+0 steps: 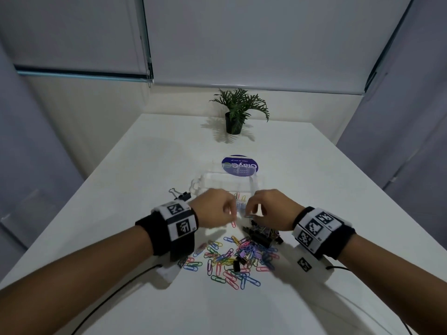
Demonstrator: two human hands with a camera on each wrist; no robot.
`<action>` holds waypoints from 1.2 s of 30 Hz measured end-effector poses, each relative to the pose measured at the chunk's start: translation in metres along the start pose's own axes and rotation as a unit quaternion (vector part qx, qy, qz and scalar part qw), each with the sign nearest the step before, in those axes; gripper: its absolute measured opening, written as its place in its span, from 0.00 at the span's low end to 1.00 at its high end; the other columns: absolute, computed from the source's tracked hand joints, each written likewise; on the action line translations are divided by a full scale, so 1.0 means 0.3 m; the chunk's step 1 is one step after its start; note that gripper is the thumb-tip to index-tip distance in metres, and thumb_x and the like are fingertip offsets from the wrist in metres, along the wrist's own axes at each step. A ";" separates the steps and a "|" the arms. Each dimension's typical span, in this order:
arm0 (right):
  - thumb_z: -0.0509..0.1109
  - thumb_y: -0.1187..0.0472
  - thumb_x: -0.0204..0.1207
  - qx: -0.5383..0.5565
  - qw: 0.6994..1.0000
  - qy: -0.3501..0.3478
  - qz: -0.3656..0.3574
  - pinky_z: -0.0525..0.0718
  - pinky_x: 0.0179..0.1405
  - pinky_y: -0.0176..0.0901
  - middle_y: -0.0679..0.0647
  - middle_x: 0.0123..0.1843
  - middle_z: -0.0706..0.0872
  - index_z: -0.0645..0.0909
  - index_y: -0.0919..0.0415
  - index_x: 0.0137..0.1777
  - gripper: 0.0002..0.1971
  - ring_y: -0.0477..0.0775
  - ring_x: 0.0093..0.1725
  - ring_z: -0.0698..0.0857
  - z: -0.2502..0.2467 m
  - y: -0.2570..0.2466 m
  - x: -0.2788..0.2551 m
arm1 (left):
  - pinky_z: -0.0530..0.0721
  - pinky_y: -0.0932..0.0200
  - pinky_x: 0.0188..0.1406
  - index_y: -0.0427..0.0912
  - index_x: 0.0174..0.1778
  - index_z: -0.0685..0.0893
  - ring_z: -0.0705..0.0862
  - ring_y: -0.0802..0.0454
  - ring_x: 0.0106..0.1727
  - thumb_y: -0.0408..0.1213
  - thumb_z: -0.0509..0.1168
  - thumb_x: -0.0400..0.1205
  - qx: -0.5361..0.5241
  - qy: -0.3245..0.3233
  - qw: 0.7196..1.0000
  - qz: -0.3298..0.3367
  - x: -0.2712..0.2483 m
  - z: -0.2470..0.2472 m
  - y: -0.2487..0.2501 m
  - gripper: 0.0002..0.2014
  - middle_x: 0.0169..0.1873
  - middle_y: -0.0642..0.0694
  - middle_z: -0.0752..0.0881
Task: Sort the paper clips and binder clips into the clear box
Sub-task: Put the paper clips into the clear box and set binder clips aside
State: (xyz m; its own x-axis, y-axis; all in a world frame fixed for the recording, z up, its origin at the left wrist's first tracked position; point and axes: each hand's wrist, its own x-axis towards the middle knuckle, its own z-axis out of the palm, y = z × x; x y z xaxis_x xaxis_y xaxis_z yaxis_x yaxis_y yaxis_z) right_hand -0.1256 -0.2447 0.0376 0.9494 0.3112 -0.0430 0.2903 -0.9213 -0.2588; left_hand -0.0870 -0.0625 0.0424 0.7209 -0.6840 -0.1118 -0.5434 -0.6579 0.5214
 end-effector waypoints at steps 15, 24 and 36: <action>0.77 0.60 0.61 -0.039 0.991 -0.128 0.026 0.81 0.54 0.44 0.57 0.58 0.77 0.77 0.52 0.64 0.28 0.59 0.56 0.81 0.060 -0.014 -0.068 | 0.71 0.60 0.45 0.40 0.59 0.79 0.80 0.44 0.53 0.34 0.71 0.75 0.090 -0.116 0.989 0.002 -0.081 0.161 0.091 0.17 0.56 0.40 0.83; 0.76 0.58 0.63 -0.052 0.995 -0.070 0.041 0.78 0.47 0.42 0.59 0.55 0.82 0.83 0.59 0.53 0.17 0.60 0.53 0.82 0.081 -0.016 -0.081 | 0.71 0.71 0.30 0.41 0.57 0.81 0.76 0.56 0.36 0.26 0.67 0.72 0.028 -0.108 0.994 -0.003 -0.083 0.118 0.044 0.17 0.43 0.49 0.83; 0.75 0.64 0.64 0.109 0.984 0.052 0.129 0.77 0.34 0.28 0.39 0.30 0.81 0.80 0.48 0.32 0.10 0.40 0.31 0.80 -0.049 0.083 -0.129 | 0.80 0.67 0.35 0.45 0.45 0.83 0.79 0.58 0.35 0.21 0.66 0.72 -0.040 0.046 0.997 -0.054 -0.068 -0.034 -0.113 0.14 0.39 0.51 0.83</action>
State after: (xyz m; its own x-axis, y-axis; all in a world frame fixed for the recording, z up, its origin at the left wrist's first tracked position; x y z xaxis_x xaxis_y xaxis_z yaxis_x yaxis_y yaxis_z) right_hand -0.1533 -0.2831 0.0469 0.9986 0.0370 -0.0389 0.0153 -0.8909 -0.4540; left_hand -0.0789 -0.0231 0.0357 0.8122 -0.5756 -0.0946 -0.4267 -0.6968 0.5766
